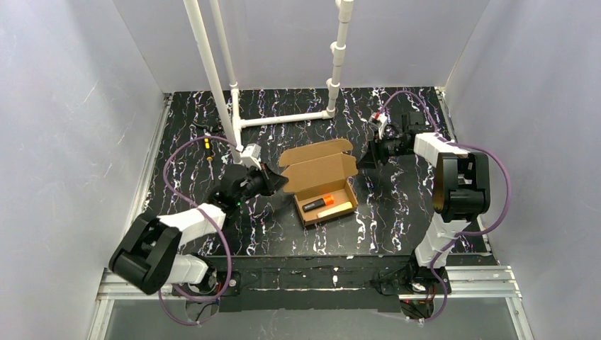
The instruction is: Fold the paper box
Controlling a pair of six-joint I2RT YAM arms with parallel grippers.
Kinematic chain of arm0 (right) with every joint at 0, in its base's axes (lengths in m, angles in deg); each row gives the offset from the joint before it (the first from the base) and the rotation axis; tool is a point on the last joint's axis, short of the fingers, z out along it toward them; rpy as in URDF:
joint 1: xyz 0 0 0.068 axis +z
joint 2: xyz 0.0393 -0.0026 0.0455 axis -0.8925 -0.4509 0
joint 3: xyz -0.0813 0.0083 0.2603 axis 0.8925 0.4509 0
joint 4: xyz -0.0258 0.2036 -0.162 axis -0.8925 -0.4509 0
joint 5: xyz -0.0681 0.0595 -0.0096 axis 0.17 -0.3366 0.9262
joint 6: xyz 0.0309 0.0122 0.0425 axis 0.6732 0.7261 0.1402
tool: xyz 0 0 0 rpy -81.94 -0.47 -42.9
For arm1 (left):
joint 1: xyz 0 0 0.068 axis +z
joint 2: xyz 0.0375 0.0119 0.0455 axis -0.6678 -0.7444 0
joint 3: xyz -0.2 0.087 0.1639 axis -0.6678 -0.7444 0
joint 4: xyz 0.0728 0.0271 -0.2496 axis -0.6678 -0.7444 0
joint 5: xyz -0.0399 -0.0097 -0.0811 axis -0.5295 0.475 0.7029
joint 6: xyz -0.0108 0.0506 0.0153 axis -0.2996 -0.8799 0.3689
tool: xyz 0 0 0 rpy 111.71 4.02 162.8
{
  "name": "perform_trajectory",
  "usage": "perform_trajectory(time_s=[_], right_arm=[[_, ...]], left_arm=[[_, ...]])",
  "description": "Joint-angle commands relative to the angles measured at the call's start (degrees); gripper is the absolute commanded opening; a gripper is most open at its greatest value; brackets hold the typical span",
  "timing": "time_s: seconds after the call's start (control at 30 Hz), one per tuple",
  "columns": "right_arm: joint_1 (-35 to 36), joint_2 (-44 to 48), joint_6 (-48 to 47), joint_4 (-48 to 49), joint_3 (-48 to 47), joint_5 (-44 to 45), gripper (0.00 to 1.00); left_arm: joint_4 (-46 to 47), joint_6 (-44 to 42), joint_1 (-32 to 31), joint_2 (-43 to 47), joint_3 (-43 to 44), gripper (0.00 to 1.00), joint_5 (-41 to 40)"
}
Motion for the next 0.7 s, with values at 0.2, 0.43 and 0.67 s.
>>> perform_trajectory(time_s=[0.2,0.43,0.67], right_arm=[[-0.25,0.15,-0.95,0.12,0.95,-8.12,0.68],[0.27,-0.24,5.78,7.39,1.81,-2.34,0.62],[1.42,0.51,2.17,4.18,1.76,-9.29,0.46]], left_arm=[[-1.75,-9.53,-0.03,7.16,-2.41,0.0,-1.14],[-2.07,-11.97,-0.04,8.24,-2.21,0.0,1.59],[-2.19,-12.4,-0.03,8.64,-2.47,0.0,1.81]])
